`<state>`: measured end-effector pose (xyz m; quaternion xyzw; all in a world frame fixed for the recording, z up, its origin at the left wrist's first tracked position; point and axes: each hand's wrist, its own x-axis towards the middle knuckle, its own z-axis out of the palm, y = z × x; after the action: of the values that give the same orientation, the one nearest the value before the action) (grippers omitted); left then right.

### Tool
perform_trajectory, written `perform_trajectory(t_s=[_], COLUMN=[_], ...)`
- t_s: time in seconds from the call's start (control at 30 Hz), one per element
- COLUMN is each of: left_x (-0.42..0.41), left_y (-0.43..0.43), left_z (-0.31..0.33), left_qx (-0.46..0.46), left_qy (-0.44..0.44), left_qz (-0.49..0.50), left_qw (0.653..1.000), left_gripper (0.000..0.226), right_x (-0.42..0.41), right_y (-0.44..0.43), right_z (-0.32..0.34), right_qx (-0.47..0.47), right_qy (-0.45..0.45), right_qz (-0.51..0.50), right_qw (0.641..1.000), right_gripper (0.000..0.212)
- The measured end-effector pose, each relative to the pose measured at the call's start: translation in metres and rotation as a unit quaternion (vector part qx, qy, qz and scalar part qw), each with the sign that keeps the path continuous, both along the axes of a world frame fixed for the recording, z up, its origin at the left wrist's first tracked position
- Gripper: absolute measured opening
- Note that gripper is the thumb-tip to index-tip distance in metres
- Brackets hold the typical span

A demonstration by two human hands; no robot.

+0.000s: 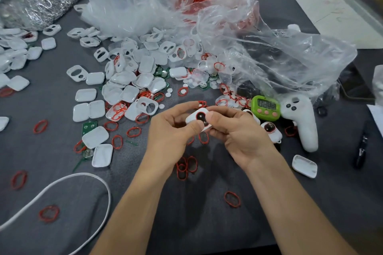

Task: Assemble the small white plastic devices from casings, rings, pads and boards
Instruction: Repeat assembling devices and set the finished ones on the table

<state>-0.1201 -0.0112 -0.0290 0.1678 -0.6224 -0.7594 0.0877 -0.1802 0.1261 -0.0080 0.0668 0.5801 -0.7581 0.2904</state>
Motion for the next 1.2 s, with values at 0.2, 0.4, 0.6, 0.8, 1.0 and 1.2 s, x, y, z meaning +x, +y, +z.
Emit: perform_trajectory(t_s=[0.2, 0.4, 0.6, 0.8, 1.0, 1.2], left_x=[0.001, 0.007, -0.010, -0.025, -0.034, -0.054], left_y=[0.003, 0.024, 0.000, -0.009, -0.026, -0.044], left_z=[-0.007, -0.004, 0.001, -0.006, -0.005, 0.000], left_qx=[-0.193, -0.356, -0.203, -0.078, -0.114, 0.058], left_qy=[0.004, 0.052, -0.019, -0.083, -0.081, -0.050], left_qz=[0.081, 0.100, 0.136, 0.073, -0.026, 0.060], left_qw=[0.978, 0.928, 0.969, 0.991, 0.990, 0.995], left_gripper=[0.041, 0.044, 0.030, 0.024, 0.032, 0.033], right_x=[0.001, 0.006, 0.000, -0.010, -0.029, -0.059], right_y=[-0.003, -0.017, -0.005, -0.014, -0.031, -0.056], right_z=[-0.004, -0.003, -0.006, -0.004, 0.001, 0.009], right_qx=[0.029, 0.017, 0.223, 0.328, 0.365, 0.335], right_qy=[0.005, 0.010, 0.219, 0.310, 0.346, 0.371], right_qz=[-0.045, -0.102, -0.074, 0.068, 0.066, 0.042], right_qw=[0.999, 0.995, 0.947, 0.890, 0.862, 0.865], right_gripper=[0.016, 0.010, 0.011, 0.014, 0.020, 0.017])
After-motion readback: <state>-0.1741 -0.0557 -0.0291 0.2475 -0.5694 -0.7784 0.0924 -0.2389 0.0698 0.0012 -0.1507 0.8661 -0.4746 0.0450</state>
